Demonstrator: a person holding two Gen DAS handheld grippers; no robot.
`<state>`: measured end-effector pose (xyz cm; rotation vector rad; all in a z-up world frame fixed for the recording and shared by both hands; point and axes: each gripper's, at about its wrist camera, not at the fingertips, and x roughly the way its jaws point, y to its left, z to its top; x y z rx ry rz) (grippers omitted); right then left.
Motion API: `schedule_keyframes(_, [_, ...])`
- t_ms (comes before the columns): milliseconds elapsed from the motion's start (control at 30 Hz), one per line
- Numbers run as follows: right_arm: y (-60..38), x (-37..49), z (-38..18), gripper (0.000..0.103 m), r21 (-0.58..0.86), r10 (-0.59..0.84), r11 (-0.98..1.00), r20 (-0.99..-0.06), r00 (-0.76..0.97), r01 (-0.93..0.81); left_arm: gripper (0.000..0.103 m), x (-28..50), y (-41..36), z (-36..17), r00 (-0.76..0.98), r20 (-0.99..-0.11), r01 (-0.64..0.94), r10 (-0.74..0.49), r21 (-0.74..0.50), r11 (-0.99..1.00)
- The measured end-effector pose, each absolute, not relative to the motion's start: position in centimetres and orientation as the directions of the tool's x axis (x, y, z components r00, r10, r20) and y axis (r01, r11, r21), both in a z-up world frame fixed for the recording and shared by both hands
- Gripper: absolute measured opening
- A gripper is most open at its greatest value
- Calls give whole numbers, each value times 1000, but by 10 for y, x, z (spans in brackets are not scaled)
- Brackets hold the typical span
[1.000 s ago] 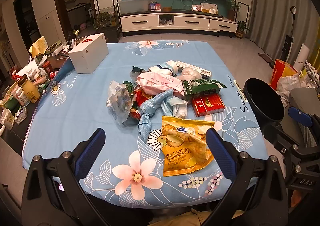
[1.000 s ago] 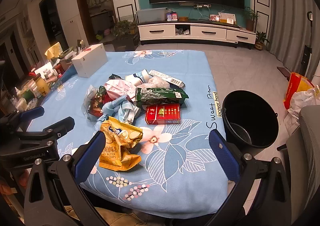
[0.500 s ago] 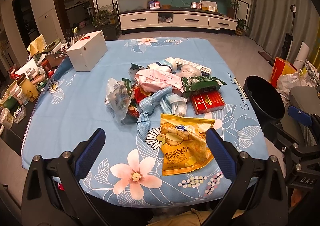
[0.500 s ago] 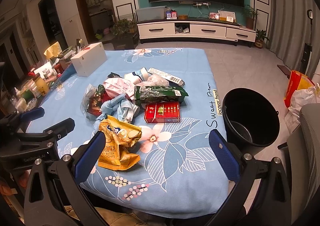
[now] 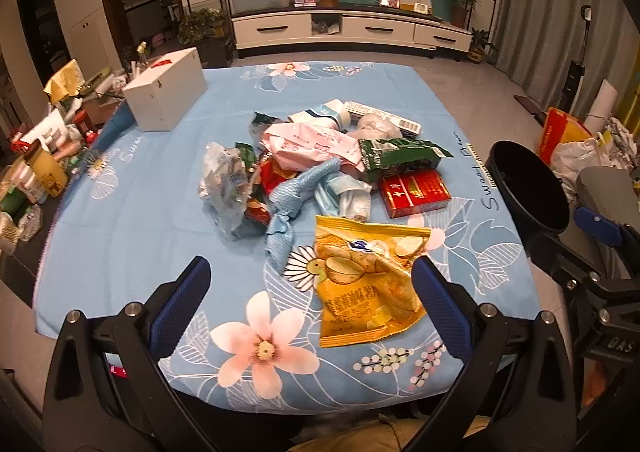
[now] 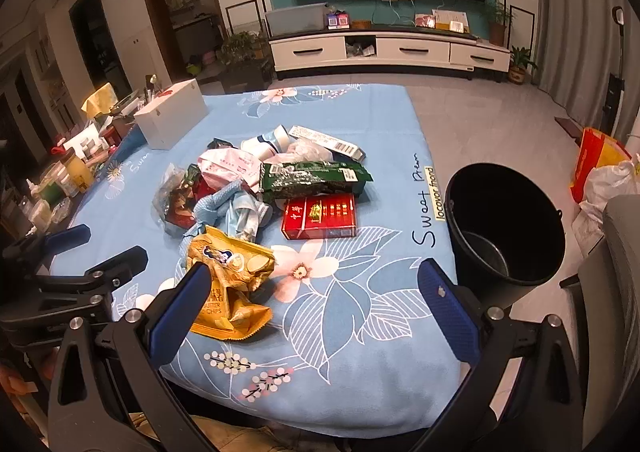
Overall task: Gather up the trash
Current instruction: 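Grasp the yellow snack bag with the left tool while the right tool grasps the red cigarette box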
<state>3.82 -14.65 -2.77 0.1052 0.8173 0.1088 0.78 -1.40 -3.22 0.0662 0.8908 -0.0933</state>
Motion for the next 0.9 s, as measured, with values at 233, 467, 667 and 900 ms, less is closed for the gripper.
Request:
schedule_keyframes(233, [-169,57,-67,101,217,174,976,-772,611,-4,100,15,-11,-66,563,-792,220,-237,-133,966])
schedule_keyframes(467, [-185,78,-110,101,359,287,933,-794,536,33,100,35,-10,-119,477,-828,226,-297,-211,951])
schedule_keyframes(667, [-186,101,-123,101,365,287,930,-792,539,41,100,48,-31,-135,477,-849,240,-228,-124,963])
schedule_keyframes(900, [-175,139,-133,101,322,273,947,-798,537,-3,100,68,-42,-161,420,-883,251,-210,-109,962])
